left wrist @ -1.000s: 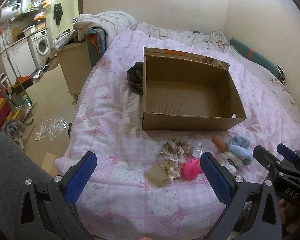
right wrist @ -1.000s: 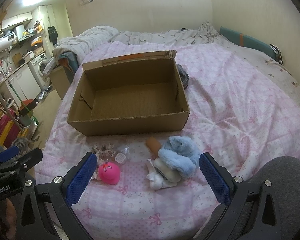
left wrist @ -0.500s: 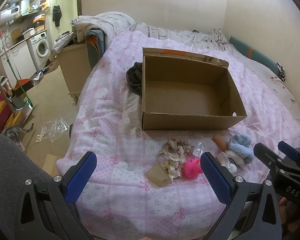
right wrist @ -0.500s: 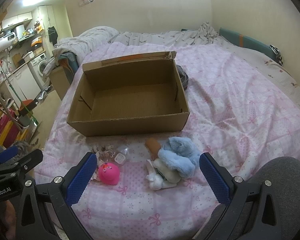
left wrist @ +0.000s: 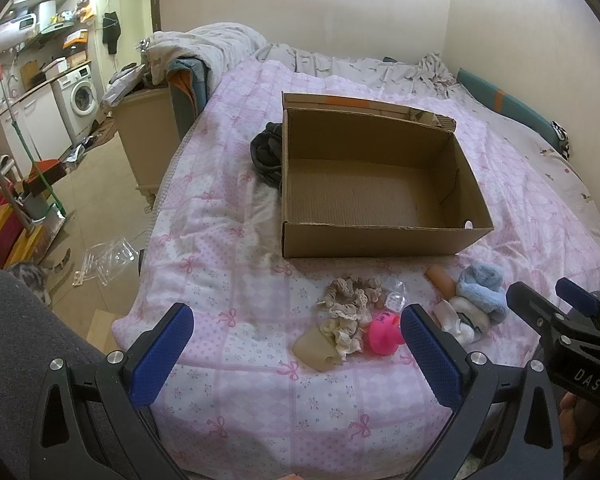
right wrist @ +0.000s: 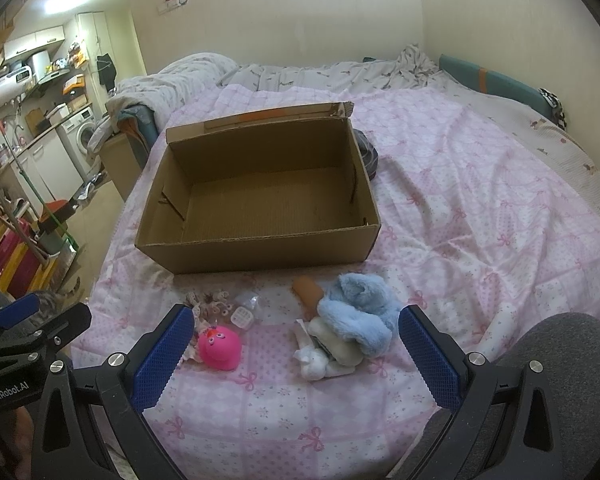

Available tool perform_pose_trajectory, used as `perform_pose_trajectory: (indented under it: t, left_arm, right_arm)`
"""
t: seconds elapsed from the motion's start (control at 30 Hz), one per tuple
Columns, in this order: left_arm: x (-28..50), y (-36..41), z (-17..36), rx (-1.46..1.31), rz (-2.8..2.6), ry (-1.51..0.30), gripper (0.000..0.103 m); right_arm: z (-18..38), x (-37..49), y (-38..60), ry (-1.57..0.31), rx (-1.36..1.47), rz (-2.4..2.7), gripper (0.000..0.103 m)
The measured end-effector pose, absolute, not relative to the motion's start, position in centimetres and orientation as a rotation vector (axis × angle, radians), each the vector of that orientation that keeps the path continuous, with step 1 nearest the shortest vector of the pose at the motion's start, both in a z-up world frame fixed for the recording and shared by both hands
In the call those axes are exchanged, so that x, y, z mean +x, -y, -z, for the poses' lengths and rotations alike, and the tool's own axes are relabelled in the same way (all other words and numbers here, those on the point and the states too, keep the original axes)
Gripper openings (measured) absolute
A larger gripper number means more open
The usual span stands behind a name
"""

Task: Organize soft objects

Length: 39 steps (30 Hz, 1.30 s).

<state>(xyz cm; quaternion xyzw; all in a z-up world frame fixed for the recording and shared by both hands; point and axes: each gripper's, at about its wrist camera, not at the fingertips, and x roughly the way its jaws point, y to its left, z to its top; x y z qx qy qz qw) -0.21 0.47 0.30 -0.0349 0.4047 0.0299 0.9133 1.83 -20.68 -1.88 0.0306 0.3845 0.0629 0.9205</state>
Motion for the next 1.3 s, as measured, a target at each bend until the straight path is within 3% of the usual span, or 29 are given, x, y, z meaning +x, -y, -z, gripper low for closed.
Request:
perform_pose_trajectory:
  t: [0.7, 1.1, 1.3]
  left_arm:
    - [-0.2, -0.5, -0.2, -0.074, -0.055, -0.848, 0.103]
    - [5.6, -3.7, -2.0, -0.111, -0.083, -0.979, 0.103]
    - [9.0, -4.1, 1.7, -0.165, -0.022, -1.190, 0.098]
  right_arm:
    - [2.0, 1.8, 20.3, -0.787, 0.053, -0.125, 0.103]
    - [-0.9, 6.1, 22.9, -0.881, 0.087, -0.201, 0.103]
    - [1.1, 10.0, 23.8, -1.011, 0.084, -0.236, 0.103]
